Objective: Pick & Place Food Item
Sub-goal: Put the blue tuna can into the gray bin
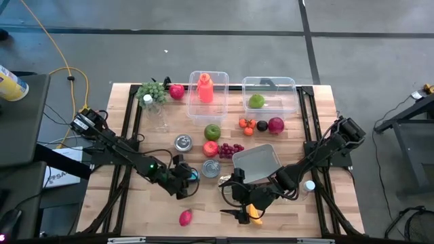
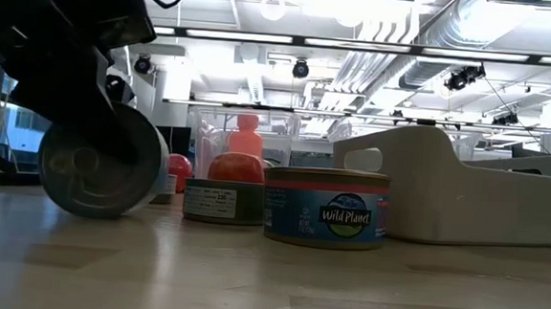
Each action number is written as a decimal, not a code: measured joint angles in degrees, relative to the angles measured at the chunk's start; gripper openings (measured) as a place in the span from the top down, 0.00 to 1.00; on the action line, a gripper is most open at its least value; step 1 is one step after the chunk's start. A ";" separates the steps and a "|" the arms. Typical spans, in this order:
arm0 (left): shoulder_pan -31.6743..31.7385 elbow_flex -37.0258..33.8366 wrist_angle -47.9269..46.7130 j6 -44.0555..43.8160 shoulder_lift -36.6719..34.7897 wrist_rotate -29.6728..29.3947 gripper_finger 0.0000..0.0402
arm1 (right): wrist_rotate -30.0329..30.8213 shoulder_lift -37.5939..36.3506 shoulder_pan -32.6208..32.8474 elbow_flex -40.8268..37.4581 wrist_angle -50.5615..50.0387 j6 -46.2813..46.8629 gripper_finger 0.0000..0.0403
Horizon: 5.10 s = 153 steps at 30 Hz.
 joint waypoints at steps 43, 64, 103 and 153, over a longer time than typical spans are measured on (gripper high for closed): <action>-1.97 7.15 8.82 15.46 -11.69 6.74 0.69 | 6.20 5.86 -0.39 0.00 8.30 -7.37 0.02; -2.03 7.15 18.87 23.38 -11.69 -1.43 0.69 | 7.43 7.28 -4.94 0.17 10.88 -4.32 0.02; -2.03 7.13 20.29 23.51 -9.94 0.50 0.69 | 0.51 7.67 -9.03 0.02 13.86 -4.96 0.38; -3.47 7.08 19.07 26.08 -9.97 -8.12 0.45 | -3.01 7.65 -9.07 -0.07 8.83 -1.91 0.70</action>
